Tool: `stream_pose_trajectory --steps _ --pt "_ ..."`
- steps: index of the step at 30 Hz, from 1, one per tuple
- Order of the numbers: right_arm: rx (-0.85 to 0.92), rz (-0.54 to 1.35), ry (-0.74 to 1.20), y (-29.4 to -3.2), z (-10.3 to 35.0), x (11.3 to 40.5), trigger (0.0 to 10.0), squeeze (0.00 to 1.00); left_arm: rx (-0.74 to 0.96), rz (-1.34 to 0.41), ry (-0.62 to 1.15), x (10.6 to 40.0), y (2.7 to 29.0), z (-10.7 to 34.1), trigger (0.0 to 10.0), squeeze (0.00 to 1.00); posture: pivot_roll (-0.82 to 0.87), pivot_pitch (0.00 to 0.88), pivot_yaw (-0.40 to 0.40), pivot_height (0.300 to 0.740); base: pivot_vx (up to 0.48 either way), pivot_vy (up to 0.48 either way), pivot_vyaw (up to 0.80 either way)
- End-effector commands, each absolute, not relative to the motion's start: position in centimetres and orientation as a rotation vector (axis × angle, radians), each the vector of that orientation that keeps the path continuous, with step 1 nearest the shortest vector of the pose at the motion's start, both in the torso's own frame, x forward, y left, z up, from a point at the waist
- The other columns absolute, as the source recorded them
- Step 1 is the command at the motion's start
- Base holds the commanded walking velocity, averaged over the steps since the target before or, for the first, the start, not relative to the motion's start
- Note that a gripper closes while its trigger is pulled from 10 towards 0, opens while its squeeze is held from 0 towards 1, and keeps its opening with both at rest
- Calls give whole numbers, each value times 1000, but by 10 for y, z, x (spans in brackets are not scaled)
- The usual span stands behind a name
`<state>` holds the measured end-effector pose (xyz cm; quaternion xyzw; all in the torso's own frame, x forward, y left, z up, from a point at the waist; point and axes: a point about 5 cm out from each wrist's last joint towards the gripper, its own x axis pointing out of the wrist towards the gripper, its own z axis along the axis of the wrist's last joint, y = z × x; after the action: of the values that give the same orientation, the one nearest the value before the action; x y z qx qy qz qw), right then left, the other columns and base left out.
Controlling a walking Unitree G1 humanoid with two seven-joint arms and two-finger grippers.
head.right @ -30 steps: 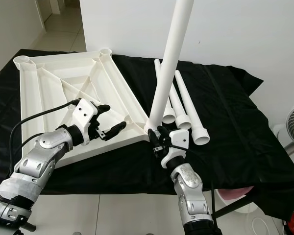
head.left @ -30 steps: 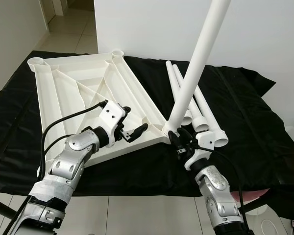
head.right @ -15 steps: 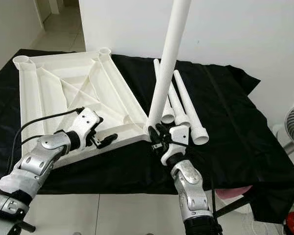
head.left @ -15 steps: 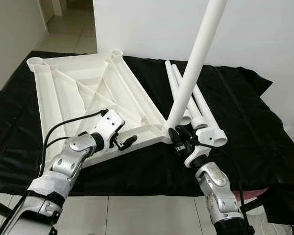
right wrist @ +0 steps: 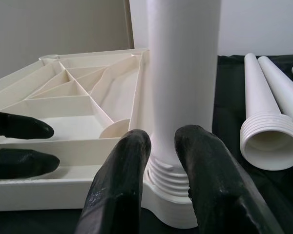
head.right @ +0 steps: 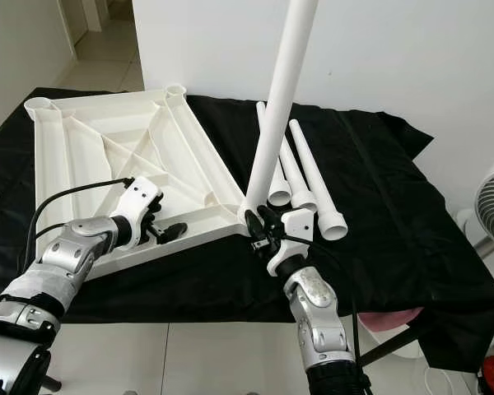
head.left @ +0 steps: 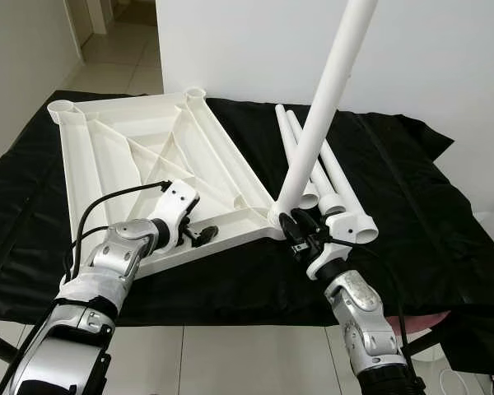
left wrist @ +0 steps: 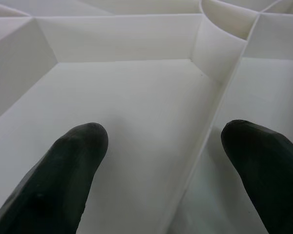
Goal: Building children table
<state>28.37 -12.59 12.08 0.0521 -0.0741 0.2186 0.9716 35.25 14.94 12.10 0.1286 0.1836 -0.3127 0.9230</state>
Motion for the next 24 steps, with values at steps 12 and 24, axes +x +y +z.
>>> stream_pose_trajectory --steps 12,24 --pt "105 429 -131 -124 117 285 10000 0 258 -59 350 368 180 125 6353 0 4 0 -56 740 0 0 0" --pt "97 418 -127 -127 116 285 10000 0 374 -138 348 367 169 125 471 0 2 6 -50 740 0 0 0"
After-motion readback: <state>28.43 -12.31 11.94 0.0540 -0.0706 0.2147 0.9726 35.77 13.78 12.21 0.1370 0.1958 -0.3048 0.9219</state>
